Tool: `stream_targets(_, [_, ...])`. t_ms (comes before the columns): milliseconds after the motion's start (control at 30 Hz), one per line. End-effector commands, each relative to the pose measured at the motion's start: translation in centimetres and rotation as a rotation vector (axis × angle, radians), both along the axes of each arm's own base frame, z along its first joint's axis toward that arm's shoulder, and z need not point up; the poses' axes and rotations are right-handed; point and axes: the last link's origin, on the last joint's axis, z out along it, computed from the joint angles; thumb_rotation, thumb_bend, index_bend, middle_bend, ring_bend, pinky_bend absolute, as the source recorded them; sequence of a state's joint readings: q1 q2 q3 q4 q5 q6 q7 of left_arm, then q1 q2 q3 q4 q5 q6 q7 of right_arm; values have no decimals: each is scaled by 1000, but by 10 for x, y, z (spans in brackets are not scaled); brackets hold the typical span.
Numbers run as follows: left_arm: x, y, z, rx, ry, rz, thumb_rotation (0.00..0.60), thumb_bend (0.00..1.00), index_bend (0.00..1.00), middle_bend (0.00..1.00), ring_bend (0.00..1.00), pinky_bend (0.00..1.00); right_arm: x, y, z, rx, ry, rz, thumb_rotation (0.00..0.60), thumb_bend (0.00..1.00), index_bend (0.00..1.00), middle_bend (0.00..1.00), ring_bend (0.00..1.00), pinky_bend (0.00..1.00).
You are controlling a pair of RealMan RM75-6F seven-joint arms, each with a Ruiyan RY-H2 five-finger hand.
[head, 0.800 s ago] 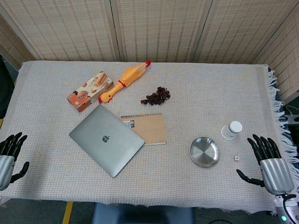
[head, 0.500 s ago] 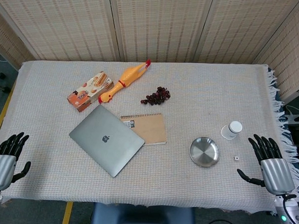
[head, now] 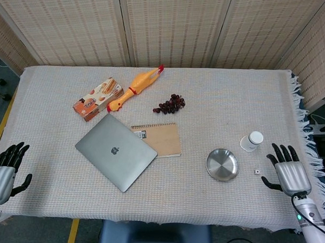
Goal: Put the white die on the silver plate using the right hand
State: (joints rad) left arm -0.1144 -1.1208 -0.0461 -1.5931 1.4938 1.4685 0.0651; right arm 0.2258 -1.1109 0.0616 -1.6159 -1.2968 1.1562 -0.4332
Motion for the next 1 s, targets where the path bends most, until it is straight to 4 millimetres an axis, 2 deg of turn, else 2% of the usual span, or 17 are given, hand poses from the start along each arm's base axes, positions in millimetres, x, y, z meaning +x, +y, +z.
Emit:
stream_targets(33, [0, 0, 1, 1, -2, 1, 600, 400, 0, 0, 0, 131, -10, -7, -10, 15, 34, -26, 374, 229, 303, 0, 0, 0])
stream_targets(200, [0, 0, 1, 3, -8, 1, 600, 401, 0, 0, 0, 131, -26, -11, -25, 18, 75, -29, 375, 279, 315, 0, 0, 0])
stream_targets(367, [-1, 0, 1, -4, -10, 2, 600, 399, 0, 0, 0, 131, -38, -14, -42, 31, 70, 9, 374, 311, 247, 0, 0, 0])
stream_targets(600, [0, 0, 1, -6, -11, 8, 600, 399, 0, 0, 0, 131, -48, -14, -57, 64, 13, 38, 377, 292, 162, 0, 0, 0])
stream_targets(700, [-1, 0, 0, -13, -12, 13, 600, 399, 0, 0, 0, 131, -49, -14, -61, 84, -23, 52, 428, 234, 162, 0, 0, 0])
stream_targets(800, [-2, 1, 0, -14, -14, 14, 600, 400, 0, 0, 0, 131, -51, -13, -63, 111, -40, 58, 496, 220, 167, 0, 0, 0])
stream_targets(1000, [-2, 0, 0, -13, -22, 15, 600, 400, 0, 0, 0, 131, -61, -11, -57, 122, 37, 78, 526, 218, 261, 0, 0, 0])
